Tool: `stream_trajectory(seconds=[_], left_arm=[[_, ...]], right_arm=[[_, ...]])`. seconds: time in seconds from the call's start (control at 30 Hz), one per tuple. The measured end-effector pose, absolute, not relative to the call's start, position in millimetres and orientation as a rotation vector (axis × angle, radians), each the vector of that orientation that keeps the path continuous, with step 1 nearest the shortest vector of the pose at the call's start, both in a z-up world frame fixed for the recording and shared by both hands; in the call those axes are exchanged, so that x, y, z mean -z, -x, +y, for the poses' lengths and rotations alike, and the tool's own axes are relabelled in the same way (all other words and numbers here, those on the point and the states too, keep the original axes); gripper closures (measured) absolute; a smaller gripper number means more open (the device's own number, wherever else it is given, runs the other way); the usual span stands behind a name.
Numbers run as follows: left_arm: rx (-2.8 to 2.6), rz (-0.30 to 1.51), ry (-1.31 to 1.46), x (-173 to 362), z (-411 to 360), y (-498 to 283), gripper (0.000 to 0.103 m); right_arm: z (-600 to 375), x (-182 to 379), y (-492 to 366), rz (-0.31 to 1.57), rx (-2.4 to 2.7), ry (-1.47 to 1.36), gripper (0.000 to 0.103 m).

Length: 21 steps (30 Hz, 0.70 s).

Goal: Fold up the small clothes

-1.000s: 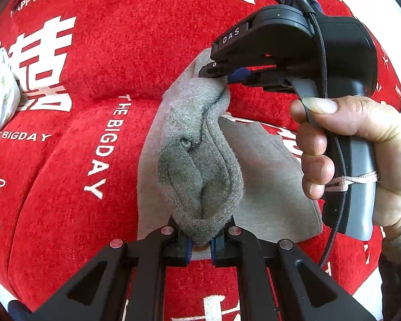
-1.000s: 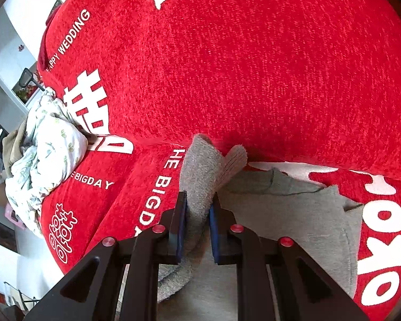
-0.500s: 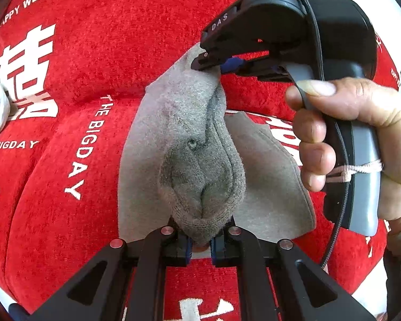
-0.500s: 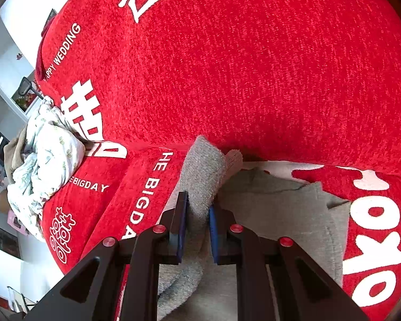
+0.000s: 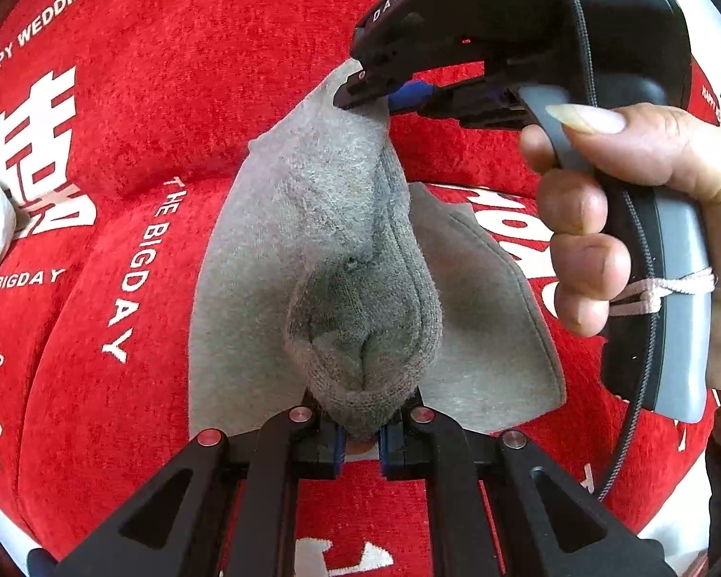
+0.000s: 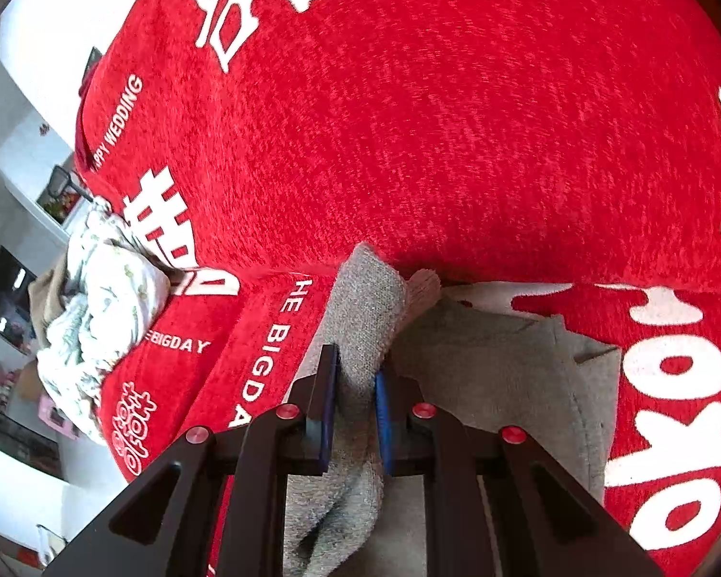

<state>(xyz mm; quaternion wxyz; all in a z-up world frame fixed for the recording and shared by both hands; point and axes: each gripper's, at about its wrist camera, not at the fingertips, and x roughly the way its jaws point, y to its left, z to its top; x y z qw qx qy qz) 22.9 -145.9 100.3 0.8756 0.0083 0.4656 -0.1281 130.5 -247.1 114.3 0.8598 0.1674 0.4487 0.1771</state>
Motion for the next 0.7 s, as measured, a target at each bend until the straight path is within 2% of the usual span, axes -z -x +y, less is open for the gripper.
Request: stream_trajectory(seconds=[0.7], left_arm=[[0.328, 0.952, -0.141, -110, -218, -14, 0.093]], right_arm=[[-320, -114, -122, 0.908, -0.354, -0.427, 0.087]])
